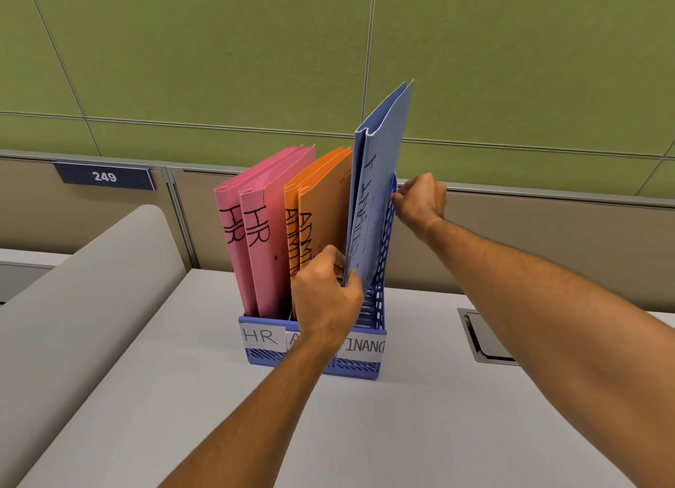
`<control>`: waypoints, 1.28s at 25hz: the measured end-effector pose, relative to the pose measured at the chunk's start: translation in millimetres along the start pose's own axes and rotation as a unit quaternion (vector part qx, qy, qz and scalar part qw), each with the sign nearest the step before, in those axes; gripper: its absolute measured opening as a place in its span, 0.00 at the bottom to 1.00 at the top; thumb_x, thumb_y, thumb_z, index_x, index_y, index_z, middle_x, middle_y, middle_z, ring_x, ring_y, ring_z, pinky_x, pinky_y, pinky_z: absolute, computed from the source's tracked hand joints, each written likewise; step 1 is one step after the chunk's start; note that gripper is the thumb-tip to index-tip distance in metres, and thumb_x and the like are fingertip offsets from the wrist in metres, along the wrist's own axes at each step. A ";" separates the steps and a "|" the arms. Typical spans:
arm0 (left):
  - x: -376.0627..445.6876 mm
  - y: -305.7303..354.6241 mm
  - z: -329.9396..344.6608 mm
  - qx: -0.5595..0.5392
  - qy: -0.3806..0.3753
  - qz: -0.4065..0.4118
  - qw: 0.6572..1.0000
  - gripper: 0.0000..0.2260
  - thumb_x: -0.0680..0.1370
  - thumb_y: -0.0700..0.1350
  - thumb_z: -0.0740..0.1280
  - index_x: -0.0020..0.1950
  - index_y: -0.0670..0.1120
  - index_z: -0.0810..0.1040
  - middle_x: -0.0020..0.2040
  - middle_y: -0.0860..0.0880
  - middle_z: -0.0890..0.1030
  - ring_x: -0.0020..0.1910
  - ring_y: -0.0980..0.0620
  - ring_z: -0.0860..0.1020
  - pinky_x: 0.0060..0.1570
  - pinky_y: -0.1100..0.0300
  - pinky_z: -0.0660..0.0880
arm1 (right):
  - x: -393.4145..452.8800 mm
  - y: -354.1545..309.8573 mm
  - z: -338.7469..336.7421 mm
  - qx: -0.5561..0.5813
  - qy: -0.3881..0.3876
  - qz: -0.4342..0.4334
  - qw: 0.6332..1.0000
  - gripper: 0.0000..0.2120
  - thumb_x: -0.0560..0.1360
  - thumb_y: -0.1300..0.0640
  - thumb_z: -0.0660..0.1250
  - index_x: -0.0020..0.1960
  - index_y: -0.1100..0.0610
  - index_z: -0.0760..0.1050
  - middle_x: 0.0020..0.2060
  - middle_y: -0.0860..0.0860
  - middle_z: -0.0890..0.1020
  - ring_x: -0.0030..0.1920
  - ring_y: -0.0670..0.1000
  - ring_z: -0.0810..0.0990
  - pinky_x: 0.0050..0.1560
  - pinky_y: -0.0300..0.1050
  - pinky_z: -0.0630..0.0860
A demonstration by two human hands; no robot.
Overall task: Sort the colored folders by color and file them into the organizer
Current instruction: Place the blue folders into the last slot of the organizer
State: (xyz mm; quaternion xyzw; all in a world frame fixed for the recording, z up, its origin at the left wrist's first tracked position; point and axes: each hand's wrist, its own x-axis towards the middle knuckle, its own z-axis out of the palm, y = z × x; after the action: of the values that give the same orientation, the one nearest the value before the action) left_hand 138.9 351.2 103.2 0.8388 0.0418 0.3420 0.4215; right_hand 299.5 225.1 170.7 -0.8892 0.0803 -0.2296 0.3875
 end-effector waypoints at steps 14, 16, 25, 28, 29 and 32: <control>-6.0 2.6 -3.9 -0.049 0.024 0.000 0.999 0.07 0.73 0.42 0.73 0.42 0.45 0.75 0.39 0.52 0.80 0.36 0.57 0.78 0.35 0.73 0.73 | -1.7 0.3 -2.8 -0.007 0.002 0.003 1.000 0.07 0.73 0.60 0.70 0.38 0.60 0.79 0.39 0.54 0.82 0.42 0.52 0.80 0.40 0.46 0.79; -0.9 9.0 -8.9 -0.062 0.046 0.017 0.997 0.08 0.73 0.42 0.73 0.41 0.47 0.73 0.37 0.54 0.79 0.34 0.60 0.77 0.35 0.71 0.75 | -2.5 -0.5 -2.2 -0.012 0.008 0.004 1.000 0.07 0.74 0.61 0.69 0.38 0.61 0.77 0.39 0.54 0.81 0.42 0.53 0.80 0.42 0.48 0.81; 3.9 27.9 -33.3 -0.063 0.051 0.047 0.996 0.08 0.72 0.43 0.74 0.44 0.46 0.75 0.41 0.51 0.81 0.37 0.59 0.77 0.36 0.78 0.71 | -9.3 -12.7 -25.8 0.018 -0.029 -0.042 0.999 0.12 0.75 0.55 0.69 0.55 0.60 0.78 0.52 0.57 0.81 0.51 0.55 0.79 0.49 0.48 0.78; 0.8 31.7 -36.6 -0.064 0.042 0.038 0.996 0.09 0.72 0.43 0.74 0.44 0.46 0.74 0.43 0.50 0.82 0.39 0.57 0.79 0.36 0.77 0.71 | -4.4 -30.7 -56.6 0.022 -0.004 -0.109 0.994 0.20 0.75 0.53 0.70 0.64 0.58 0.75 0.58 0.58 0.81 0.58 0.57 0.78 0.60 0.50 0.75; -0.7 33.7 -37.3 -0.064 0.040 0.035 0.997 0.09 0.72 0.43 0.74 0.44 0.46 0.74 0.44 0.50 0.82 0.40 0.56 0.79 0.36 0.76 0.71 | -3.2 -37.7 -67.8 0.021 0.008 -0.134 0.991 0.21 0.74 0.53 0.70 0.65 0.58 0.74 0.58 0.58 0.81 0.59 0.57 0.78 0.62 0.50 0.74; -3.7 40.5 -39.8 -0.064 0.035 0.034 0.997 0.10 0.73 0.43 0.74 0.44 0.48 0.73 0.43 0.51 0.81 0.40 0.56 0.79 0.37 0.74 0.73 | -2.8 -60.3 -99.2 0.008 0.049 -0.210 0.976 0.23 0.74 0.55 0.71 0.67 0.59 0.72 0.60 0.58 0.80 0.60 0.57 0.77 0.62 0.51 0.74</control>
State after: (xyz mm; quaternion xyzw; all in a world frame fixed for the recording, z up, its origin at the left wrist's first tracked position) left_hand 103.1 350.9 147.3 0.7988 0.0063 0.3872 0.4603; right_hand 248.1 202.7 272.4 -0.8710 -0.0912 -0.3493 0.3332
